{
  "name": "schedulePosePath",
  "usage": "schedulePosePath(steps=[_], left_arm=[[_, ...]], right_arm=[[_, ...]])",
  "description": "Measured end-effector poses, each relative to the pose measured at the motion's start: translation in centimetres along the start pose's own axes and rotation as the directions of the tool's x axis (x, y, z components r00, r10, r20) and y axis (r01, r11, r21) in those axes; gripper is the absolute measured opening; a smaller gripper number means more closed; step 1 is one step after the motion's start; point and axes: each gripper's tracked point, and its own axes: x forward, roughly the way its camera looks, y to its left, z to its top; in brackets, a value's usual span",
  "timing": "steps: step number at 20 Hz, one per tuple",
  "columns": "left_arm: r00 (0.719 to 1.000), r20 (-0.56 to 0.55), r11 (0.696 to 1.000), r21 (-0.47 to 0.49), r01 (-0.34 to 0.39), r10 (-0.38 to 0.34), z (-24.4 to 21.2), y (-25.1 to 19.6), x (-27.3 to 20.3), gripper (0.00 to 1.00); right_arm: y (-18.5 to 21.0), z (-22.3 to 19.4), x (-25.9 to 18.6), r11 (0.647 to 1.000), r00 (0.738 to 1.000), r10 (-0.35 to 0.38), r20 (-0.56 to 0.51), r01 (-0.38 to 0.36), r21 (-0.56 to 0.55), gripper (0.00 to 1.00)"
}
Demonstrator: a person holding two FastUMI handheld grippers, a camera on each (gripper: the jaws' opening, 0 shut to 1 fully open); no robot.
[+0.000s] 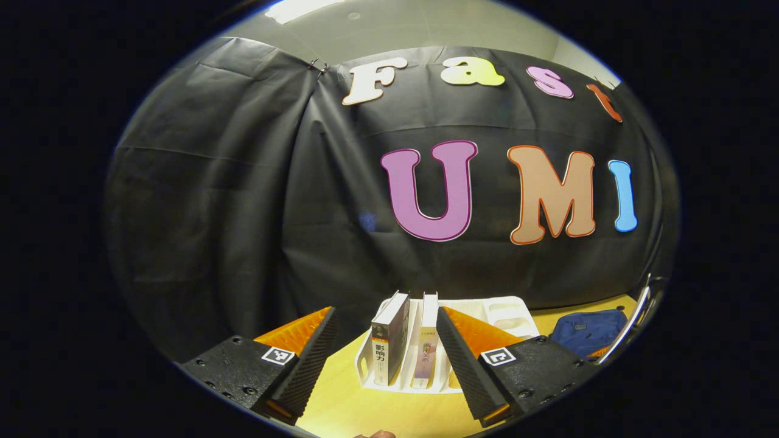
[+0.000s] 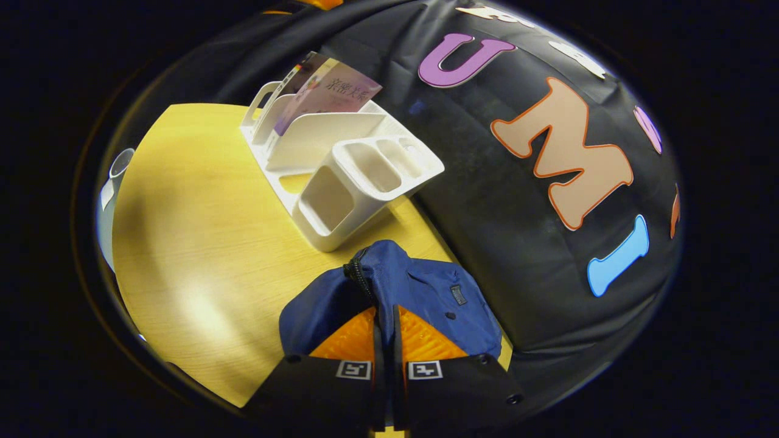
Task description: Open the schoolbag, grab two books from the bookshelf and put them into the schoolbag.
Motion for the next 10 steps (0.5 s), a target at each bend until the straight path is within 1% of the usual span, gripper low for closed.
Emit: schedulePosePath(steps=[6, 9, 10], left_arm=[[0.998, -0.043, 0.999, 0.011, 0.039, -0.039, -0.7, -0.8, 1.2, 0.94], [0.995, -0.057, 0.997, -0.006, 0.076, -0.076, -0.5, -1.6, 1.7, 0.93], [0.993, -0.066, 0.995, -0.015, 0.100, -0.101, -0.4, -2.0, 2.2, 0.93]], right_arm=[[-3.4, 1.5, -0.5, 0.999, 1.000, -0.025, -0.003, 0.025, 0.049, 0.08], [-5.3, 2.4, -0.5, 0.996, 0.998, -0.056, 0.006, 0.055, 0.072, 0.08], [-6.0, 2.7, -0.4, 0.995, 0.998, -0.067, 0.012, 0.066, 0.076, 0.08]])
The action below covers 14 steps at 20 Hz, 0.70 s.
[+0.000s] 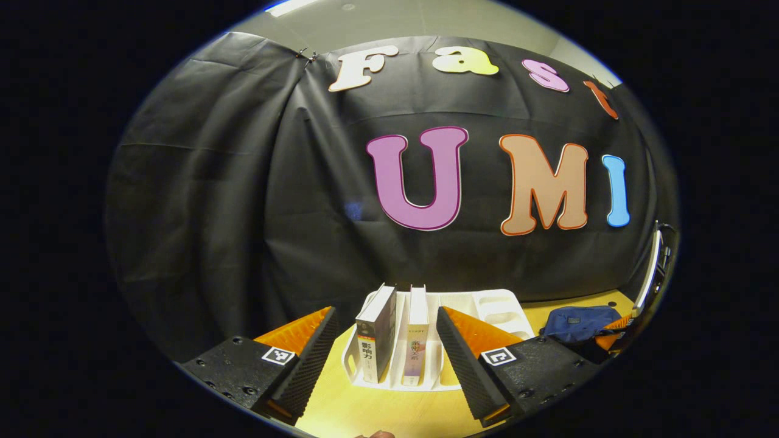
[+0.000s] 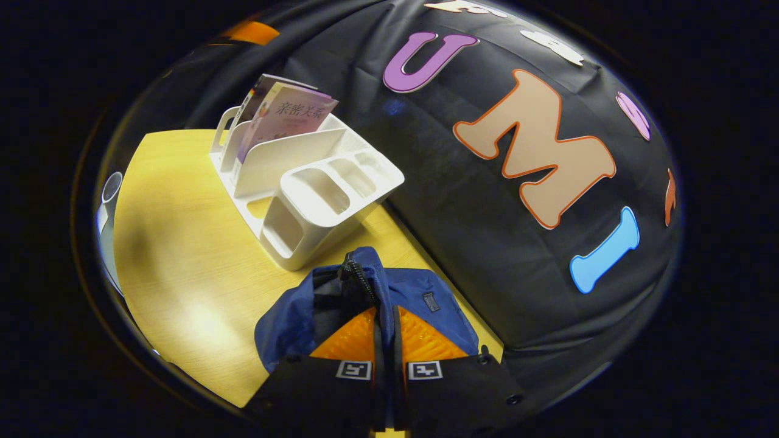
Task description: Open the schoolbag, grab two books from the bookshelf and put them into the schoolbag.
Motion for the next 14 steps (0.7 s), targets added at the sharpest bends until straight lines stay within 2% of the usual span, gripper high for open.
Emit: schedulePosePath(steps=[7, 8, 10, 14], left_arm=[[0.992, -0.056, 0.993, -0.031, 0.111, -0.113, 1.3, -1.6, 3.5, 0.94], [0.990, -0.074, 0.993, -0.029, 0.116, -0.118, 1.2, -1.5, 4.1, 0.92], [0.985, -0.115, 0.992, -0.011, 0.126, -0.127, 1.1, -1.3, 5.6, 0.94], [0.956, -0.223, 0.981, -0.023, 0.191, -0.191, 0.1, -2.3, 8.3, 0.94]], right_arm=[[-2.0, 0.4, 0.4, 0.999, 0.999, -0.037, -0.006, 0.037, 0.000, 0.08], [-2.1, 0.4, 0.4, 0.999, 0.999, -0.041, -0.007, 0.042, 0.003, 0.08], [-2.2, 0.4, 0.5, 0.999, 0.999, -0.046, -0.008, 0.046, 0.011, 0.08], [-3.1, 0.6, 0.5, 0.998, 0.998, -0.056, -0.007, 0.057, 0.026, 0.08]])
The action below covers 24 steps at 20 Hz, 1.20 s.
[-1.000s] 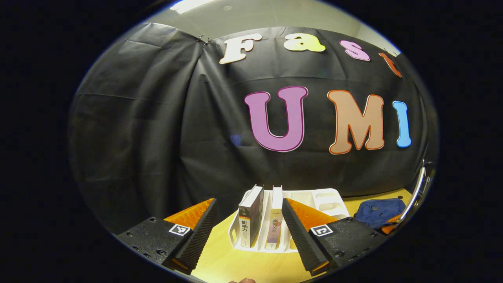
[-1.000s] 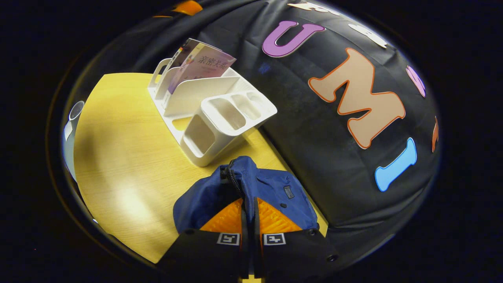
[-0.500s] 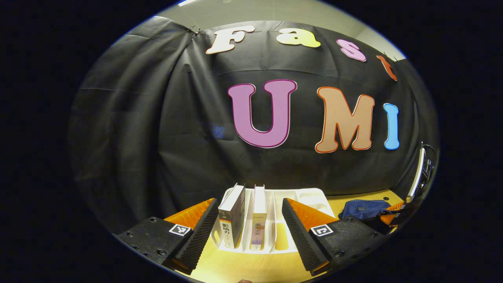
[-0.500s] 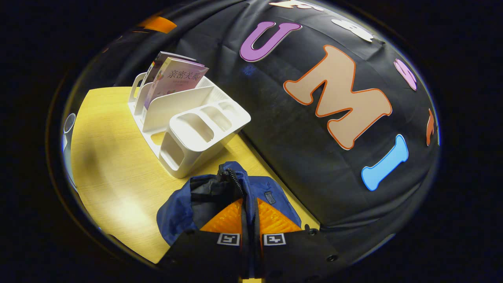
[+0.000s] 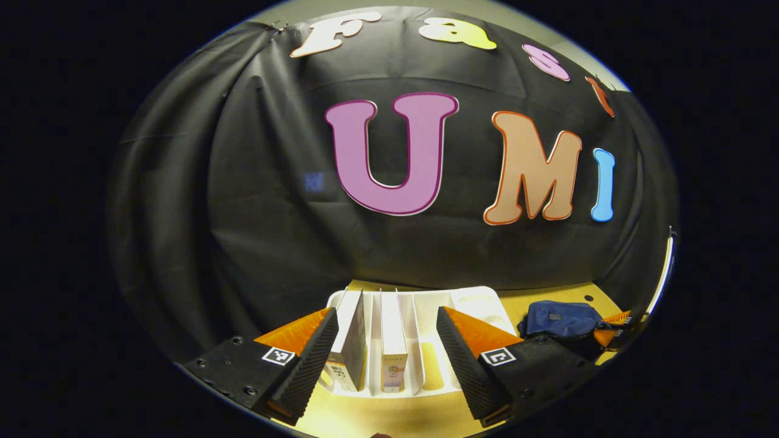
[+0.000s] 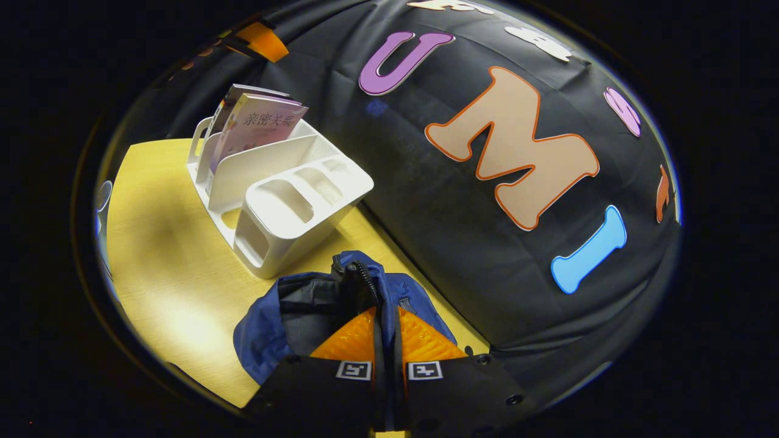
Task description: Open the schoolbag, grab two books from the bookshelf and put them into the schoolbag.
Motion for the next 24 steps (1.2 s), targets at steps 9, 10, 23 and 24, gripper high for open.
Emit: schedulePosePath(steps=[9, 10, 23, 24], left_arm=[[0.962, -0.265, 0.997, 0.009, 0.076, -0.071, -2.1, -0.3, 4.5, 0.94], [0.954, -0.290, 0.996, 0.011, 0.086, -0.079, -2.4, -0.4, 5.3, 0.94], [0.792, -0.604, 0.994, -0.006, 0.107, -0.089, -9.6, -0.5, 9.7, 0.93], [0.779, -0.620, 0.994, -0.006, 0.112, -0.092, -10.0, -0.6, 9.7, 0.93]], right_arm=[[-1.2, -0.1, 0.0, 1.000, 0.999, -0.028, -0.015, 0.028, 0.014, 0.08], [-1.2, -0.2, -0.1, 0.999, 0.999, -0.029, -0.017, 0.030, 0.013, 0.08], [-0.8, -0.5, 0.1, 0.999, 0.999, -0.032, -0.042, 0.033, 0.017, 0.08], [-0.7, -0.4, 0.1, 0.999, 0.999, -0.032, -0.042, 0.033, 0.017, 0.08]])
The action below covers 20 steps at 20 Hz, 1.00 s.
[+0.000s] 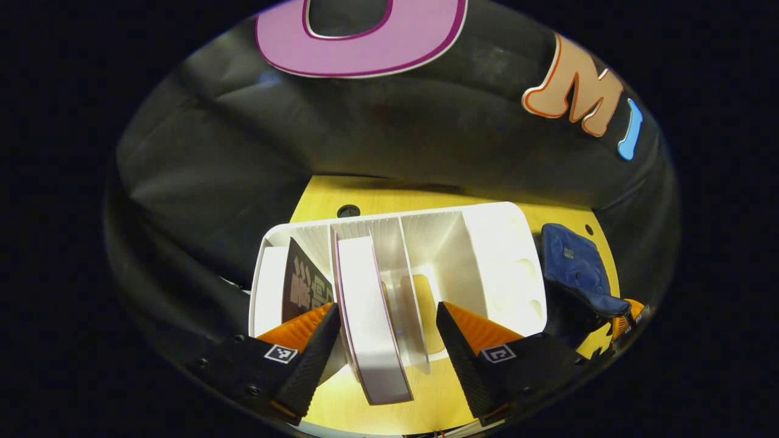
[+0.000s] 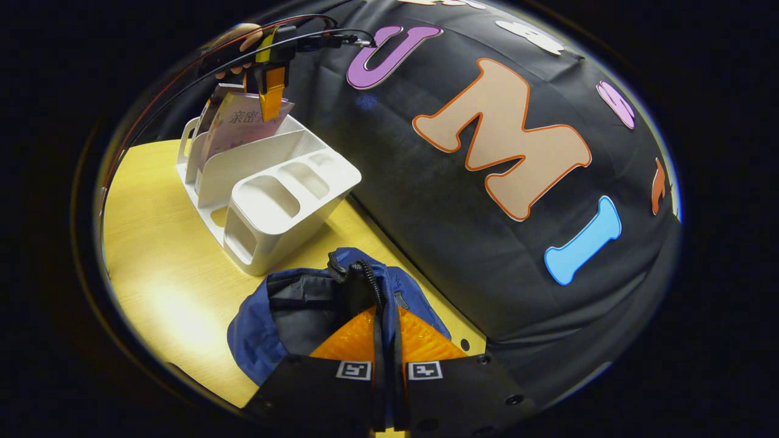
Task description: Open the schoolbag, grab two books from the bookshelf and put them into the schoolbag.
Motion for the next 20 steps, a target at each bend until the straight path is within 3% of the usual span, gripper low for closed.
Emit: schedulePosePath(steps=[8, 9, 15, 20], left_arm=[[0.992, -0.112, 0.998, 0.025, -0.054, 0.057, -1.8, 1.7, 1.4, 0.54], [0.992, -0.117, 0.999, 0.017, -0.051, 0.053, -1.9, 1.6, 1.1, 0.43], [0.993, -0.103, 0.997, -0.035, -0.063, 0.059, -2.0, 1.5, 0.6, 0.33], [0.997, -0.061, 0.997, -0.056, -0.043, 0.040, -1.8, 1.4, 0.6, 0.31]], right_arm=[[0.2, -0.4, 0.1, 1.000, 1.000, 0.000, -0.001, 0.000, 0.004, 0.08], [0.2, -0.5, 0.1, 1.000, 1.000, -0.001, 0.001, 0.001, 0.005, 0.08], [0.6, -0.4, 0.0, 1.000, 1.000, 0.006, 0.010, -0.006, 0.001, 0.08], [0.6, -0.4, 0.0, 1.000, 1.000, 0.012, 0.017, -0.012, 0.005, 0.08]])
